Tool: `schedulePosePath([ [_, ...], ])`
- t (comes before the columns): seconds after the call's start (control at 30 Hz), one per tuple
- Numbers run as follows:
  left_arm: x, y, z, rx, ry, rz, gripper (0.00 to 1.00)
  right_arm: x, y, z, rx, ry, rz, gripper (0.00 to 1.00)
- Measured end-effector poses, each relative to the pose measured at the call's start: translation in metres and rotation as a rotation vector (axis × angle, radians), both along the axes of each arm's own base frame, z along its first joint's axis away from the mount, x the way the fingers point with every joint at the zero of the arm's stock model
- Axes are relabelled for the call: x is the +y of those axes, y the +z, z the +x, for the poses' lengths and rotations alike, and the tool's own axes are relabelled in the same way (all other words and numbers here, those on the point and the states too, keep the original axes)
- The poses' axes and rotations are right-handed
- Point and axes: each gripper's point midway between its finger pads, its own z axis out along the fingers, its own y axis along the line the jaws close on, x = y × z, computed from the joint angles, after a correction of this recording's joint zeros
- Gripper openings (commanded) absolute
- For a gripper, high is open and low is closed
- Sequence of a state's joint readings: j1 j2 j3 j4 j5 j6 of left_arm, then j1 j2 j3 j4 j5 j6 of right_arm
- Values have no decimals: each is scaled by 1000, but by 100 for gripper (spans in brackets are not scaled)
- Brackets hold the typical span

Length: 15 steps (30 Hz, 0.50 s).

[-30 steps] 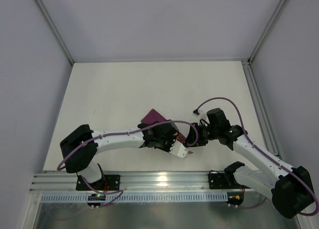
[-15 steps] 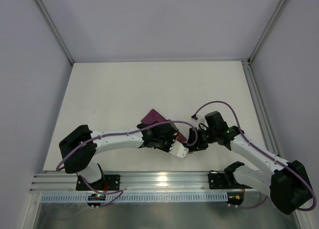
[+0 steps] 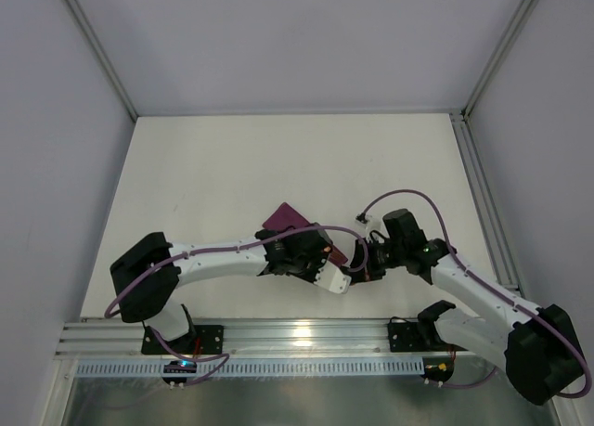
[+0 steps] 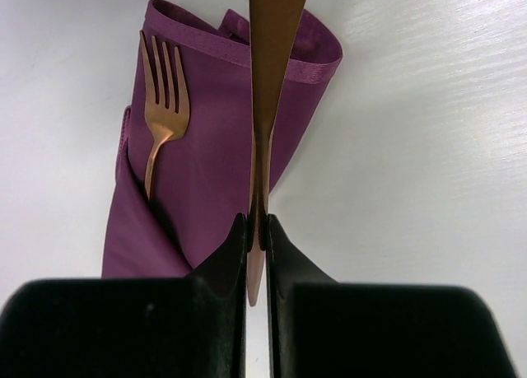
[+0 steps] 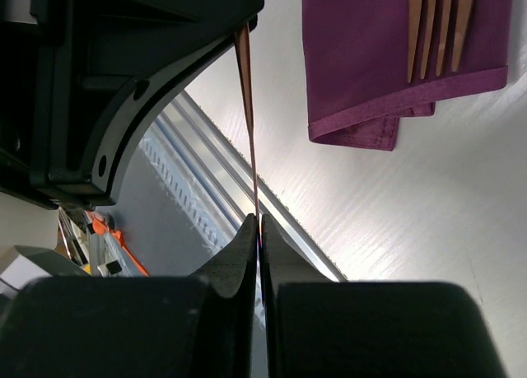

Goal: Fold the napkin into a case and place the utensils inside
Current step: Pass from the left arm to the right

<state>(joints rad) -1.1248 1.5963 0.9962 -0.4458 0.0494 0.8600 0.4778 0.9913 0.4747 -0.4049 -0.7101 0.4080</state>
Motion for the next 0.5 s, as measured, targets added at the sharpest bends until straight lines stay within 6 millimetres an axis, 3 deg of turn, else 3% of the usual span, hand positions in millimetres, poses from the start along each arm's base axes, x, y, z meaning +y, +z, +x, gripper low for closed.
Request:
schedulePosePath([
  [0.07,0,0,2,-10,1,1,0,1,3,1,-8,-1,13,3],
  [0.17,1,0,7,-32,19,8,28,3,2,2,-10,-15,26,3],
  [0.2,1,1,10,-45,37,6,31,3,1,2,-5,-22,29,3],
  [0.33,-5,12,23,-89,118,-25,34,0,-9,-2,27,-54,22,3],
  [0.5,-17,33,31,-93,184,-90,35,0,-3,-2,1,-75,47,3],
])
